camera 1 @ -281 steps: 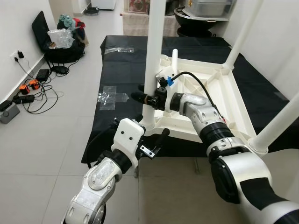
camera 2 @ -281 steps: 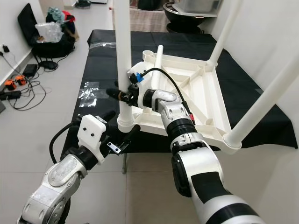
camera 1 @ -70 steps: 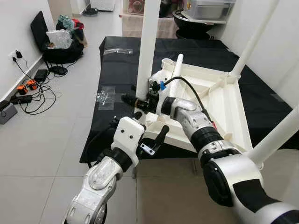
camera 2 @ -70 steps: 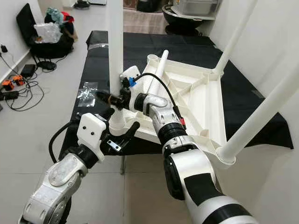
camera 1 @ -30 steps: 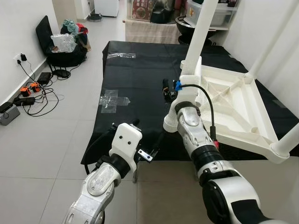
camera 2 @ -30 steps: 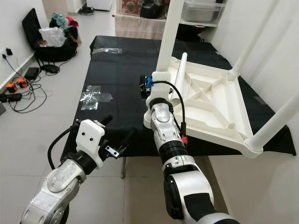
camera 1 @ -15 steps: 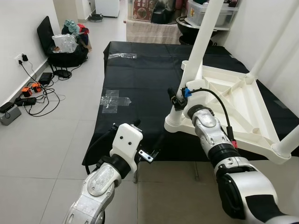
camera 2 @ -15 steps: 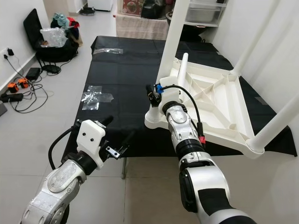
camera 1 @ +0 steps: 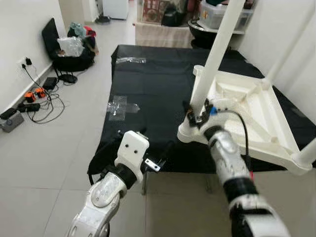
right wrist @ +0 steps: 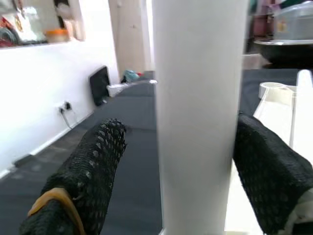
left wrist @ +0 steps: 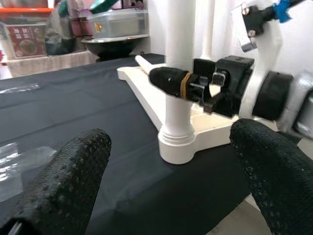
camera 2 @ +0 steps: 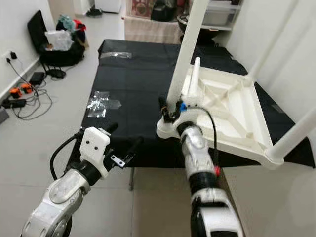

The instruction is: Building children table

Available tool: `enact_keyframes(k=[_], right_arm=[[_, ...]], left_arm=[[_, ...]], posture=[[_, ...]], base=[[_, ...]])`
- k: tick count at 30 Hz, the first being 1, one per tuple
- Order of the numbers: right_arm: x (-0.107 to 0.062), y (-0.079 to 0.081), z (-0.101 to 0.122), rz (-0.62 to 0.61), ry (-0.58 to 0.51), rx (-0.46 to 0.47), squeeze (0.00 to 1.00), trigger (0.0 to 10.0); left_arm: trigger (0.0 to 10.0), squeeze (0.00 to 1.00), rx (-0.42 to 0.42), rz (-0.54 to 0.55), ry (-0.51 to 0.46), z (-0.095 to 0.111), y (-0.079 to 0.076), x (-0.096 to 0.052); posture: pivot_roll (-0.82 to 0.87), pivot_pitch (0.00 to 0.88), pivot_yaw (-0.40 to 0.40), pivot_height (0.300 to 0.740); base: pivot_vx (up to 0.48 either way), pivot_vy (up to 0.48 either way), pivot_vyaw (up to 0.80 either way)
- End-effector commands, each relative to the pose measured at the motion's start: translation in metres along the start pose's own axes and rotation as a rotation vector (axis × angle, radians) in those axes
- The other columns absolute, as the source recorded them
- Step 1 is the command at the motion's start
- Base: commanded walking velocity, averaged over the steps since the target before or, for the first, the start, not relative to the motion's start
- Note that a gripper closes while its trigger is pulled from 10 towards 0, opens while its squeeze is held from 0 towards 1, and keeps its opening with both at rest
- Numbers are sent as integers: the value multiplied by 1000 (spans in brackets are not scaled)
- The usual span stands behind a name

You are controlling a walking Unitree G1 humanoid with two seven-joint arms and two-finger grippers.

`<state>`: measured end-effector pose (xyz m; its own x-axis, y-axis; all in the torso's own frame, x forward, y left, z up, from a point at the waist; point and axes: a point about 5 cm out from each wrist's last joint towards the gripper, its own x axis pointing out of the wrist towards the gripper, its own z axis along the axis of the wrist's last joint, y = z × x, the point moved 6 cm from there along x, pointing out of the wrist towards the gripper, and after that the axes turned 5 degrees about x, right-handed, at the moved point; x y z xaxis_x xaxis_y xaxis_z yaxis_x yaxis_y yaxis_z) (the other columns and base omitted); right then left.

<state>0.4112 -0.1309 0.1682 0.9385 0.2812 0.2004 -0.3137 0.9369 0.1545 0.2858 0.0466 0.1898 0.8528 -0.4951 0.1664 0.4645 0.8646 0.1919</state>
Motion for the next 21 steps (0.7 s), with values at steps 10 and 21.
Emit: enact_keyframes(k=[10,21], right_arm=[[-20,8,15,57,-62,-30,0,10000],[-76,-22,-9,-76,33,-76,0,10000]], left_arm=[[10000,0,8,6,11,-5,2,-1],[10000,0,-4,54,82,-25,14,-10]], posture=[[43,4,-91,740],[28,0,-72,740]], base=[[0,0,0],[0,0,-218]])
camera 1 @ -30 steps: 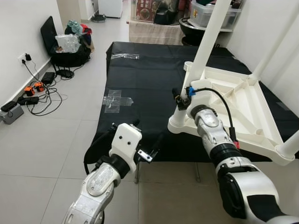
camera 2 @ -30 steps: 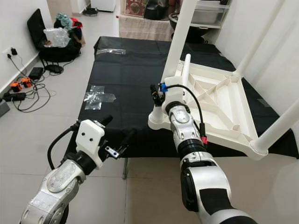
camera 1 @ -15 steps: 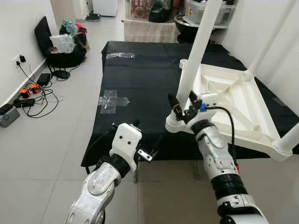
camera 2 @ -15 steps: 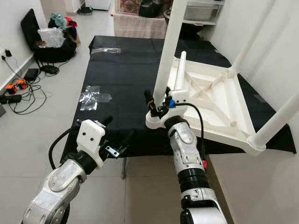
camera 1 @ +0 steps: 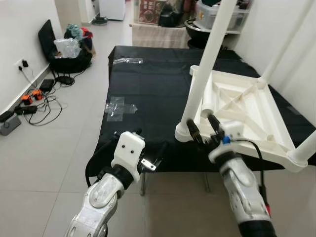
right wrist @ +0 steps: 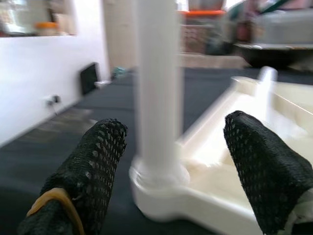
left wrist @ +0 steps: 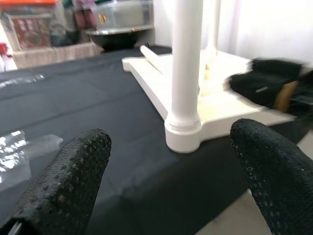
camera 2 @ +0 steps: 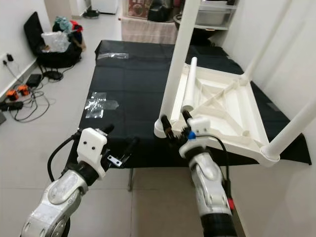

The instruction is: Building children table

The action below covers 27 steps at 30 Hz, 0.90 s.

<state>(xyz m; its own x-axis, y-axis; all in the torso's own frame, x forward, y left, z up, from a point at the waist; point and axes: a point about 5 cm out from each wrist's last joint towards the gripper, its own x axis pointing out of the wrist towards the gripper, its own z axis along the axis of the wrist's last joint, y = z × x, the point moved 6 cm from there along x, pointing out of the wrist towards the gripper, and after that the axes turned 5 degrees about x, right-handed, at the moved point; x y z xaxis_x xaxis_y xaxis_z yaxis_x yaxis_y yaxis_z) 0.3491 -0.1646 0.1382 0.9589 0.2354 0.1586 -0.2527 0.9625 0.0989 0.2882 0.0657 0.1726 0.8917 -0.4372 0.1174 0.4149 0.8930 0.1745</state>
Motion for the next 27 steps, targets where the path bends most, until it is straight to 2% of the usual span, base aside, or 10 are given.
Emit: enact_keyframes(k=[1,4,6,11,19,24,27], right_arm=[[-2,-6,3,-34,-3,-13,0,10000],[3,-4,7,-52,-16,-29,0,10000],[5,-3,7,-52,-17,-30,0,10000],[12,2,13,-51,-28,-25,0,10000],[13,5,16,-64,-25,-20,0,10000],[15,1,19,-97,-27,-11,0,10000],[17,-8,24,-142,-41,-30,0,10000]], left_arm=[[10000,0,-16,7,37,-11,3,0],[10000,0,-100,67,58,-17,14,-1],[10000,0,-114,77,62,-18,16,-1],[10000,0,-117,76,77,-21,17,-3],[10000,0,-114,82,77,-21,18,-4],[10000,0,-109,85,71,-18,18,-3],[10000,0,-111,85,72,-18,18,-2]], posture=[[32,0,-70,740],[32,2,-68,740],[32,3,-67,740],[37,9,-67,740],[37,10,-68,740],[37,10,-68,740],[39,17,-70,740]], base=[[0,0,-800],[0,0,-710],[0,0,-266],[0,440,0],[0,480,0],[0,0,0],[0,0,0]])
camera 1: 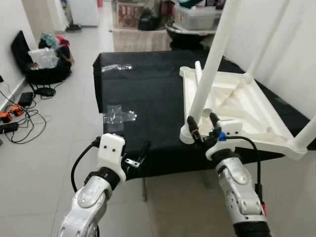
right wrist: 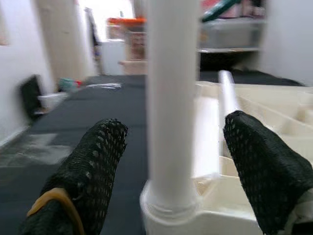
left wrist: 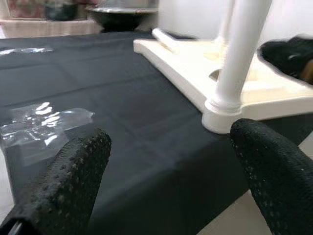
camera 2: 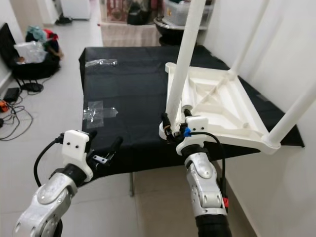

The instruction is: Building children table

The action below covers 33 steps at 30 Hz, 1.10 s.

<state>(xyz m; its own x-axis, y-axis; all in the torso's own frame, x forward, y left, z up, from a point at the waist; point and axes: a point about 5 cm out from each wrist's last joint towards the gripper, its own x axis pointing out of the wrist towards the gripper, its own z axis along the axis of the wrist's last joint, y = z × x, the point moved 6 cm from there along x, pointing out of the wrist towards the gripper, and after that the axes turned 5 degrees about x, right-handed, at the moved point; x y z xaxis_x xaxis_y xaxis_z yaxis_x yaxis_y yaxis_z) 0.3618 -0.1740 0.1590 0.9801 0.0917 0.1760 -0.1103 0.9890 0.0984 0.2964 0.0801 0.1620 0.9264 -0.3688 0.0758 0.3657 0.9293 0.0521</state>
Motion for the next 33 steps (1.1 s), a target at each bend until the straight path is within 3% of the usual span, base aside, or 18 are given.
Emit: enact_keyframes(k=[1,6,13,16,23,28,33], right_arm=[[5,-3,7,-29,-16,-15,0,10000],[9,-36,10,-188,-9,-19,0,10000],[14,-50,13,-243,-3,-29,0,10000],[18,-64,19,-302,-9,-58,0,10000],[16,-53,12,-287,13,-37,0,10000],[10,-36,-4,-233,60,-21,0,10000],[15,-32,-2,-218,55,-9,0,10000]], left_arm=[[10000,0,7,14,19,-4,4,-1],[10000,0,5,16,7,0,4,0],[10000,0,3,17,3,2,4,1],[10000,0,39,14,-13,7,4,2],[10000,0,82,67,19,1,13,3],[10000,0,46,91,52,-5,18,3],[10000,0,35,112,55,-5,21,3]], posture=[[39,17,-70,740],[39,18,-71,740],[40,19,-71,740],[39,22,-72,740],[38,29,-72,740],[41,29,-74,740],[42,23,-74,740]], base=[[0,0,0],[0,0,0],[0,0,0],[0,0,0],[274,-37,0],[182,-160,0],[0,0,0]])
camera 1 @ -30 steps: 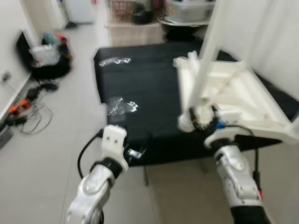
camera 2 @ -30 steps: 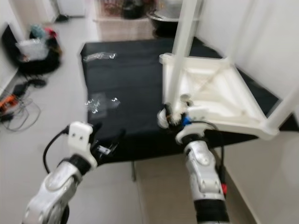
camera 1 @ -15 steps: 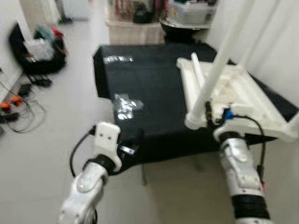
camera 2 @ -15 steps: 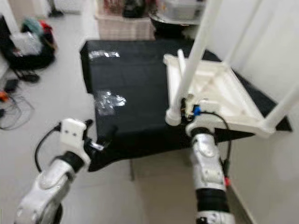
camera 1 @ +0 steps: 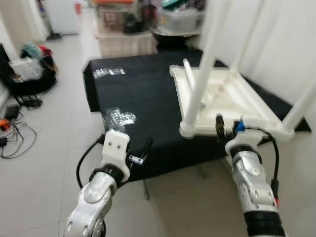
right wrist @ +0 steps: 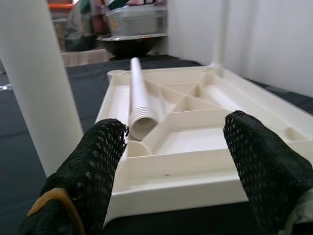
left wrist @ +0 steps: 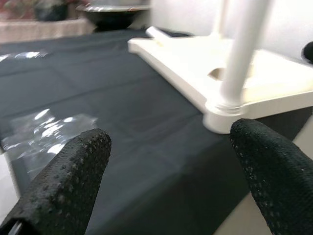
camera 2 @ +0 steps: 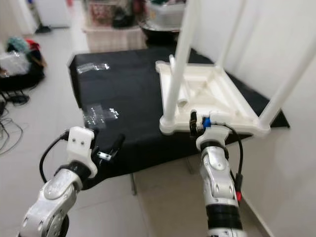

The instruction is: Building children table

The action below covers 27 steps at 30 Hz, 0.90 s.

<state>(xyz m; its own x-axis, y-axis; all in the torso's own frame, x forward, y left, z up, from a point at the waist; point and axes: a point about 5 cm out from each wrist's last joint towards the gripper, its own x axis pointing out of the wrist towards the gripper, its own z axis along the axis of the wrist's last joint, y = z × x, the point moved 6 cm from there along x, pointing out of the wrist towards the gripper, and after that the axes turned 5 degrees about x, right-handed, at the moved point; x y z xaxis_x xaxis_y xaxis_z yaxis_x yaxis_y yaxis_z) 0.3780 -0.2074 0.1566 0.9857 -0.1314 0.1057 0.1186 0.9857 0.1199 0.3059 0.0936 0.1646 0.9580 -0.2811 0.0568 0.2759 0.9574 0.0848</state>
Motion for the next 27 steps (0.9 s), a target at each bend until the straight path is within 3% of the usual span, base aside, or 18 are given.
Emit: enact_keyframes(k=[1,6,15,27], right_arm=[[4,5,2,21,1,-5,0,10000],[10,7,8,40,-11,0,0,10000],[23,-8,15,-20,-23,3,0,10000],[24,8,18,47,-35,32,0,10000]], left_arm=[[10000,0,-2,25,28,-7,6,-1],[10000,0,1,34,25,-6,7,-1],[10000,0,24,34,17,-2,7,-1],[10000,0,-5,66,50,-9,14,0]], posture=[[42,23,-74,740],[43,19,-77,740],[49,9,-86,740],[50,5,-87,740]], base=[[0,0,0],[0,0,0],[0,0,0],[68,-108,0]])
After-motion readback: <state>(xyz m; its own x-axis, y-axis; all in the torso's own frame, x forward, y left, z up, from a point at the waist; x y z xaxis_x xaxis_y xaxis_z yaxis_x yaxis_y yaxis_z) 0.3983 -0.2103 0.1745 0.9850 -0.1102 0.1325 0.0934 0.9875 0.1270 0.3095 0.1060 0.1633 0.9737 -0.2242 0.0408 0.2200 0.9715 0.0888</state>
